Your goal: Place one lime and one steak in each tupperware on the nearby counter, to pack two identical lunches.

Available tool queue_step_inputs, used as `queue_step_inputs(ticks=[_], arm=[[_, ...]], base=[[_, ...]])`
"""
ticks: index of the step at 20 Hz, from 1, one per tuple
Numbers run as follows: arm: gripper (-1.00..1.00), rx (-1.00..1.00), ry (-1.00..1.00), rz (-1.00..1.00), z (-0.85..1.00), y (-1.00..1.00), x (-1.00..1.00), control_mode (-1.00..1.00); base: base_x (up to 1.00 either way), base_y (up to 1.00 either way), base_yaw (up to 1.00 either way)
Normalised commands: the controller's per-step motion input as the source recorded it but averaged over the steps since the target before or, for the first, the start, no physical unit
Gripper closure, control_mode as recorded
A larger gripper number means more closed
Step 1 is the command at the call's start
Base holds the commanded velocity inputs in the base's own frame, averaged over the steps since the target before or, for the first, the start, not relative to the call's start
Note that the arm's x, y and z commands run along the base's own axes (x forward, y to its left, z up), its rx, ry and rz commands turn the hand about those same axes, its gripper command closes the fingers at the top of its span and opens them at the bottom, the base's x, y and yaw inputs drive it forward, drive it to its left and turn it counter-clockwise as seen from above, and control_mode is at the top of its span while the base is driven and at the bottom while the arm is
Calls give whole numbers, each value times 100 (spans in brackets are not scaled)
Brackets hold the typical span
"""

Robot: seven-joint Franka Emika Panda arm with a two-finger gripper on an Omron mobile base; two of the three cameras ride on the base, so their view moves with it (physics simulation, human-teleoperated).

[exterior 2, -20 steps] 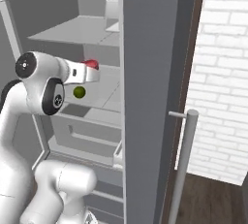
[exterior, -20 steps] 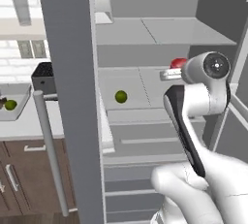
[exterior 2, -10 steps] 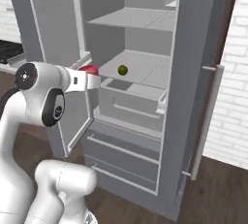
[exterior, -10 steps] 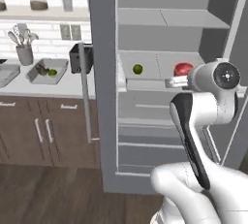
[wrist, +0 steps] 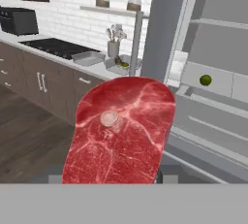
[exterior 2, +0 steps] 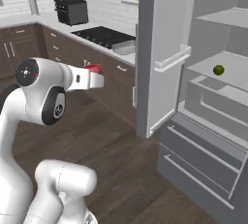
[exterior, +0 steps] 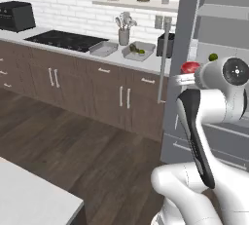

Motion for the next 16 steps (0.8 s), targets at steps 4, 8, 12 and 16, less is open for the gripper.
queue_step_inputs(ticks=[4,8,12,16], arm=[[100,0,0,0,0,0,0,100],[100,0,0,0,0,0,0,100],[100,0,0,0,0,0,0,100],[100,0,0,0,0,0,0,100]], base=[[27,51,78],[100,-14,63],[100,-65,39],[100,-50,29]])
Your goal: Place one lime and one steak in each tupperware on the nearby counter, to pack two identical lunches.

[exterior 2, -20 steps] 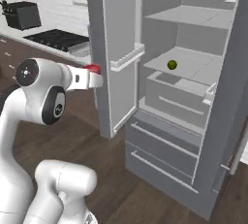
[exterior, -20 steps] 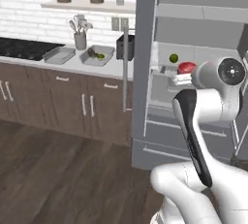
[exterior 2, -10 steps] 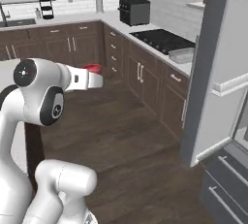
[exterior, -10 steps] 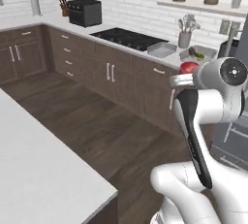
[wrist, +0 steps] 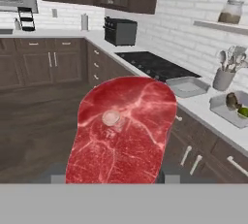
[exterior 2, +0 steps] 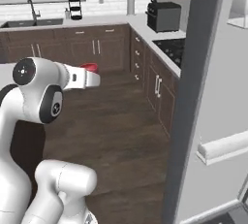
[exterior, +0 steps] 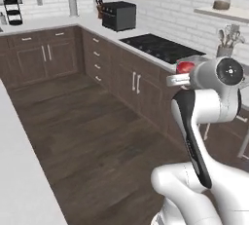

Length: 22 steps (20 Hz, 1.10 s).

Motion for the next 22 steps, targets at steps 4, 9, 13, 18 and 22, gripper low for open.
queue_step_inputs(ticks=[4,9,13,18,22], arm=[[100,0,0,0,0,0,0,100],[100,0,0,0,0,0,0,100],[100,0,0,0,0,0,0,100],[100,0,0,0,0,0,0,100],[100,0,0,0,0,0,0,100]], base=[[100,-2,19],[100,31,-7],[100,35,-49],[62,34,-69],[42,21,-82]])
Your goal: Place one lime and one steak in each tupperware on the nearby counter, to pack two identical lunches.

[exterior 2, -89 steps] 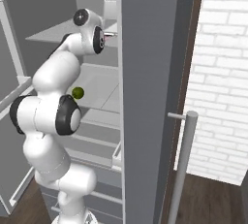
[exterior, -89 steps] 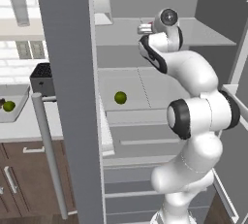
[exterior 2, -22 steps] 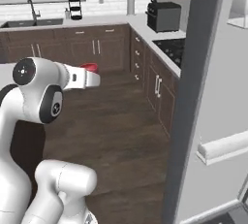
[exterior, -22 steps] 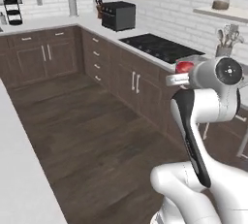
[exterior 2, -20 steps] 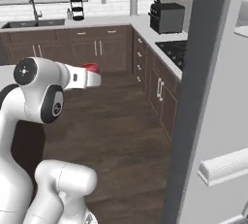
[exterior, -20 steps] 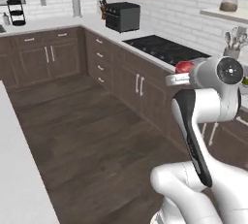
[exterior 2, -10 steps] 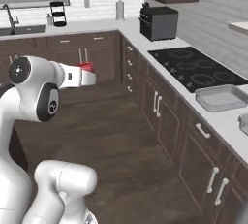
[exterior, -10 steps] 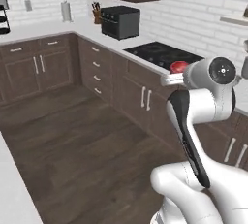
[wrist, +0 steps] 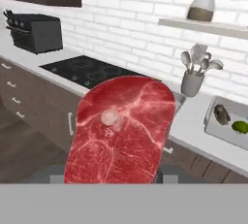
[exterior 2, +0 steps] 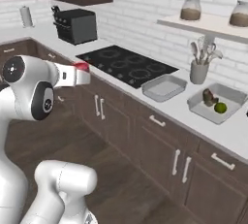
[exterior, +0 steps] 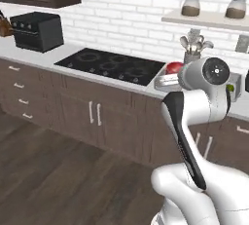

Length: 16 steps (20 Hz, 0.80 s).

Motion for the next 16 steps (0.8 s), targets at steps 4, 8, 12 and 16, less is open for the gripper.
queue_step_inputs(ticks=[4,8,12,16], arm=[[100,0,0,0,0,0,0,100],[100,0,0,0,0,0,0,100],[100,0,0,0,0,0,0,100],[100,0,0,0,0,0,0,100]], base=[[63,21,-77],[100,56,-60],[100,96,-42],[100,100,-34]])
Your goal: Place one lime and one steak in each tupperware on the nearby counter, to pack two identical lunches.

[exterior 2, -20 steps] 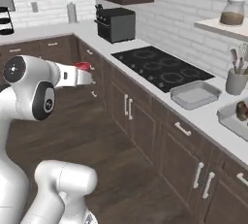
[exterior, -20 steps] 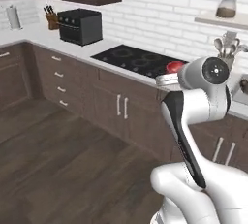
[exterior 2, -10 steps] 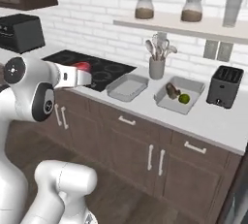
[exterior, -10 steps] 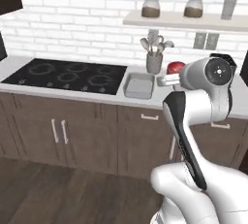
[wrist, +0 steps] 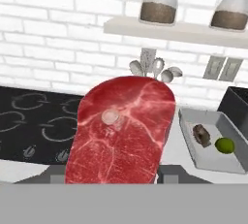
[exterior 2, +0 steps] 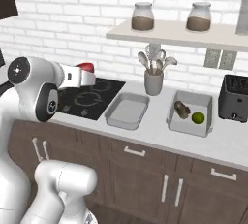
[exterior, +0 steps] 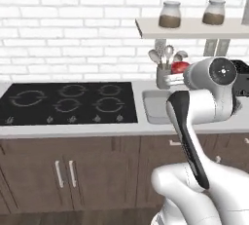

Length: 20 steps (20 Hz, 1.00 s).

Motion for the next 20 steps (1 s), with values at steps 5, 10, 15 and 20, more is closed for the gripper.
queue_step_inputs(ticks=[5,10,15,20], arm=[[100,0,0,0,0,0,0,100],[100,-2,1,-17,-21,-5,2,-100],[100,0,12,-37,-58,-56,0,-100],[100,1,23,-16,-87,-39,0,-100]], base=[[97,42,-33],[34,0,-23],[0,0,0],[0,0,0]])
